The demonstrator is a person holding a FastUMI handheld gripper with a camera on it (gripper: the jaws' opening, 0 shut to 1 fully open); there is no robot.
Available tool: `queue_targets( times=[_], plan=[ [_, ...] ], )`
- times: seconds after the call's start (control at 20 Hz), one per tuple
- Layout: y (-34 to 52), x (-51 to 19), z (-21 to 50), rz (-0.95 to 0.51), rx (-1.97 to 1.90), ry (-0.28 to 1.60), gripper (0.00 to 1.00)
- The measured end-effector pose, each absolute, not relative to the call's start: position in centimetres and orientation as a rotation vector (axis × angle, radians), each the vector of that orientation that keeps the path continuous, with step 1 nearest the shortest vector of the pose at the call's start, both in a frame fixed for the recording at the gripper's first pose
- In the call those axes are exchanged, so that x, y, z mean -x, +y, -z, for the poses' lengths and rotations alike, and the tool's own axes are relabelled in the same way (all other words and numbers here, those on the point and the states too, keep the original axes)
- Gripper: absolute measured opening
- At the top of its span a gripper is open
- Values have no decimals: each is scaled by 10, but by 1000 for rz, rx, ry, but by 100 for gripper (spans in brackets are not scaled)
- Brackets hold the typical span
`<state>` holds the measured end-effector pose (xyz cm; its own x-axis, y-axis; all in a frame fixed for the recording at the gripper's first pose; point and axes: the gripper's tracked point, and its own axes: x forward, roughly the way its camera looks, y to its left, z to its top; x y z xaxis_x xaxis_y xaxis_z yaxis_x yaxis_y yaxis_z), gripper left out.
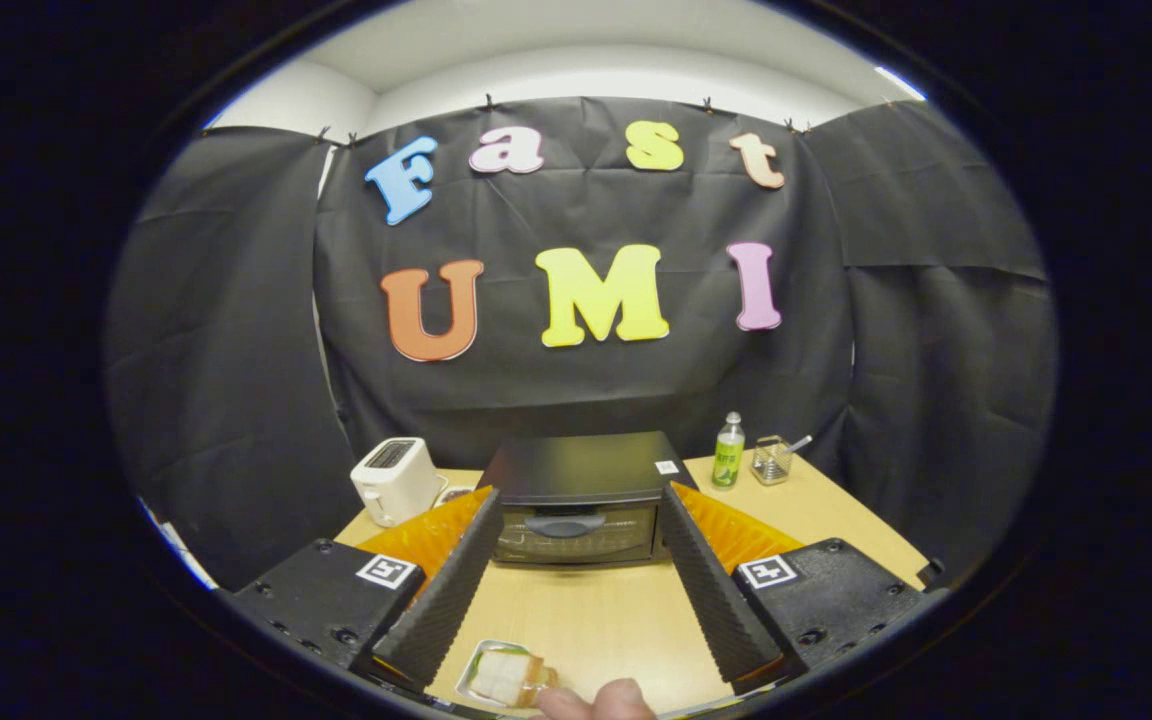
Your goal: Open the toaster oven, put the food inside, and close the toaster oven door.
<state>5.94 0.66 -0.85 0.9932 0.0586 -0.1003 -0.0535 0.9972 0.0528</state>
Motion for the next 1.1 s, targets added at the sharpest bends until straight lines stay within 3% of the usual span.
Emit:
queue_targets(
  times=[0.3,0.8,1.1],
  plan=[
    [25,-122,32,-105,-80,185,100],
    [28,-242,123,-67,-41,332,100],
    [25,-276,158,-47,-14,396,100]
  ],
)
